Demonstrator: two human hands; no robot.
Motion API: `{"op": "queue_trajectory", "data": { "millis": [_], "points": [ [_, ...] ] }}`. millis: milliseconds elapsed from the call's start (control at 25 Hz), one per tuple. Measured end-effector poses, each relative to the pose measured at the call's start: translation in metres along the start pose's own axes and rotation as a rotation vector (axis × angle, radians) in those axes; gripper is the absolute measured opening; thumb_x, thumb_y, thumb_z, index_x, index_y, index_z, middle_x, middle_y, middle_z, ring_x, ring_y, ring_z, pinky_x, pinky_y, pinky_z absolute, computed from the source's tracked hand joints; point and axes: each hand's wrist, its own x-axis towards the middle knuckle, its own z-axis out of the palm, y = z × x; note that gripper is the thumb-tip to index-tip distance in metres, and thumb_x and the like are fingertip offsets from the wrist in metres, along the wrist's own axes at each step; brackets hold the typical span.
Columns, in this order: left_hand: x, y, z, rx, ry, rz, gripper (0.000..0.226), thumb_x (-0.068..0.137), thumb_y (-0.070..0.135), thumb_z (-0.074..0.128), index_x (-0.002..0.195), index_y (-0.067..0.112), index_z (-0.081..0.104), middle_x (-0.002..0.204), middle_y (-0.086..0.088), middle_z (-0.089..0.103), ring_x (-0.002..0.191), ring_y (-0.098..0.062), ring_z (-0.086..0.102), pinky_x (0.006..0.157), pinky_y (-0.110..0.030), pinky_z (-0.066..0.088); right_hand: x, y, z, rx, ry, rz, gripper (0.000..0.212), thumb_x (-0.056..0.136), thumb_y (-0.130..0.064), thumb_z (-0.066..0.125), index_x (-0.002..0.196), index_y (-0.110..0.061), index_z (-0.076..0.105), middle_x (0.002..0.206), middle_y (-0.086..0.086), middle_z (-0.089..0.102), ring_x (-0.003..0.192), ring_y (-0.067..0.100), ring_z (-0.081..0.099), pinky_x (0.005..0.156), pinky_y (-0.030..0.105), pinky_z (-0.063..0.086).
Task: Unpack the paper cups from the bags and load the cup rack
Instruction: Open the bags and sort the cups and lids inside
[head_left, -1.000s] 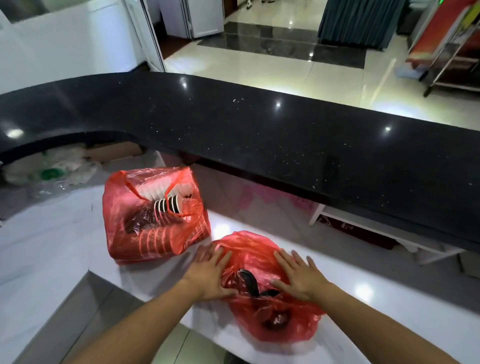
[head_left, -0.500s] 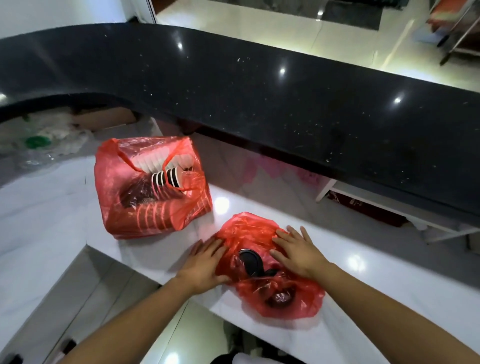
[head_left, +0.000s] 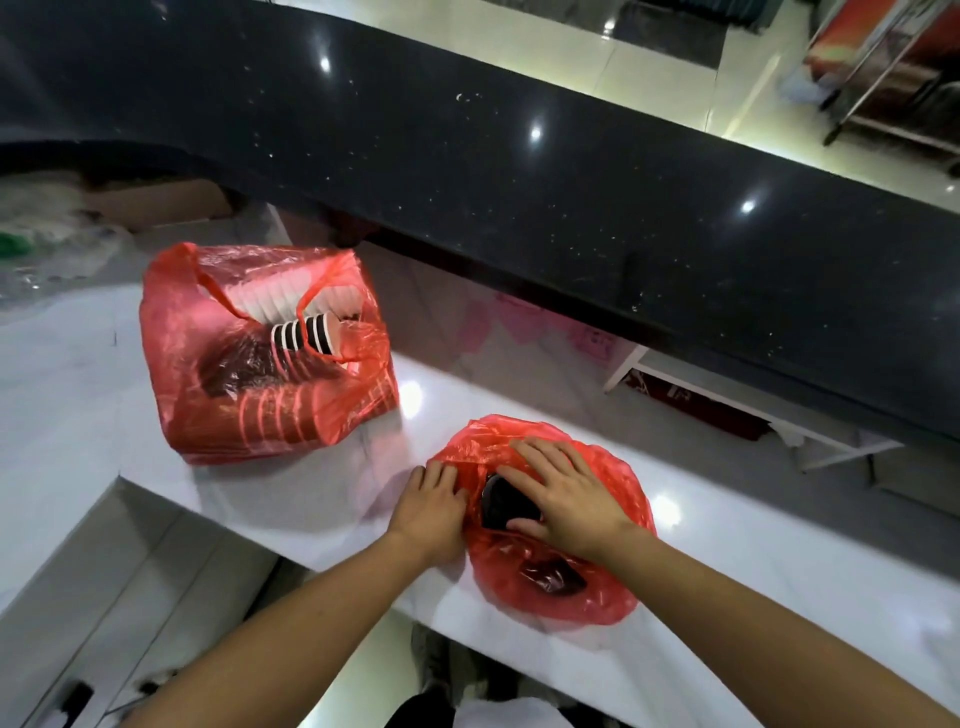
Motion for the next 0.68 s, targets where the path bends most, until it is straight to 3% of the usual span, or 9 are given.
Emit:
{"op": "queue_trajectory", "data": {
  "millis": [80,160,280,360,440,520,680],
  "points": [
    [-0.007,-0.006,-0.003,0.046,-0.027,0.032,0.048,0.085,0.042,0.048,0.125,0.016,0.053,0.131,-0.012,0.04,0.125,-0.036,0.035,0.109,-0.048,0.028,-0.002,0.006,-0.002,0.045,-0.106,0.058,0.082,0.093,-0.075,0.031,0.159,-0.029,0.014,0.167,-0.005,0.009,0.154,0.018,0.005,0.124,0.049,0.005],
    [-0.022,-0.019,-0.006,-0.048,0.039,0.061,0.051,0.081,0.046,0.05,0.123,0.016,0.047,0.129,-0.01,0.041,0.121,-0.033,0.039,0.108,-0.048,0.032,-0.005,0.012,0.001,0.122,-0.275,0.086,0.083,0.094,-0.077,0.019,0.158,-0.032,-0.007,0.167,-0.009,0.0,0.154,0.012,-0.006,0.124,0.048,-0.004],
    [-0.04,-0.034,-0.009,-0.205,0.404,0.218,0.046,0.078,0.046,0.059,0.11,0.014,0.053,0.115,-0.007,0.051,0.104,-0.026,0.046,0.093,-0.043,0.046,-0.001,0.015,0.004,0.224,-0.375,0.119,0.091,0.088,-0.083,0.024,0.158,-0.034,-0.008,0.167,-0.001,0.009,0.154,0.012,-0.004,0.123,0.05,-0.007],
    [-0.035,-0.032,-0.014,-0.249,0.501,0.312,0.052,0.083,0.049,0.061,0.121,0.014,0.053,0.13,-0.007,0.052,0.119,-0.027,0.047,0.103,-0.042,0.044,0.006,0.016,0.005,0.274,-0.374,0.13,0.098,0.084,-0.087,0.03,0.158,-0.033,-0.003,0.167,0.004,0.012,0.154,0.013,-0.003,0.122,0.051,-0.009],
    [-0.022,-0.023,-0.026,-0.247,0.376,0.346,0.068,0.091,0.057,0.052,0.146,0.018,0.04,0.158,-0.002,0.033,0.146,-0.021,0.028,0.12,-0.039,0.022,0.009,0.017,0.008,0.28,-0.38,0.124,0.107,0.078,-0.091,0.034,0.158,-0.031,-0.002,0.167,0.005,0.011,0.154,0.013,-0.005,0.122,0.052,-0.012],
    [-0.008,-0.018,-0.029,-0.186,0.183,0.317,0.077,0.097,0.061,0.04,0.159,0.022,0.017,0.167,0.004,0.013,0.154,-0.013,0.008,0.125,-0.036,0.003,0.01,0.02,0.013,0.256,-0.375,0.106,0.115,0.073,-0.094,0.038,0.158,-0.03,-0.007,0.167,0.005,0.01,0.154,0.013,-0.006,0.121,0.052,-0.014],
    [-0.008,-0.036,-0.004,-0.047,-0.069,0.186,0.075,0.102,0.055,0.034,0.16,0.024,-0.002,0.168,0.006,-0.005,0.154,-0.015,-0.006,0.124,-0.045,-0.001,0.01,0.021,0.011,0.29,-0.366,0.121,0.119,0.071,-0.089,0.05,0.156,-0.033,-0.011,0.167,0.004,0.01,0.154,0.018,-0.002,0.12,0.056,-0.012]
  ]
}}
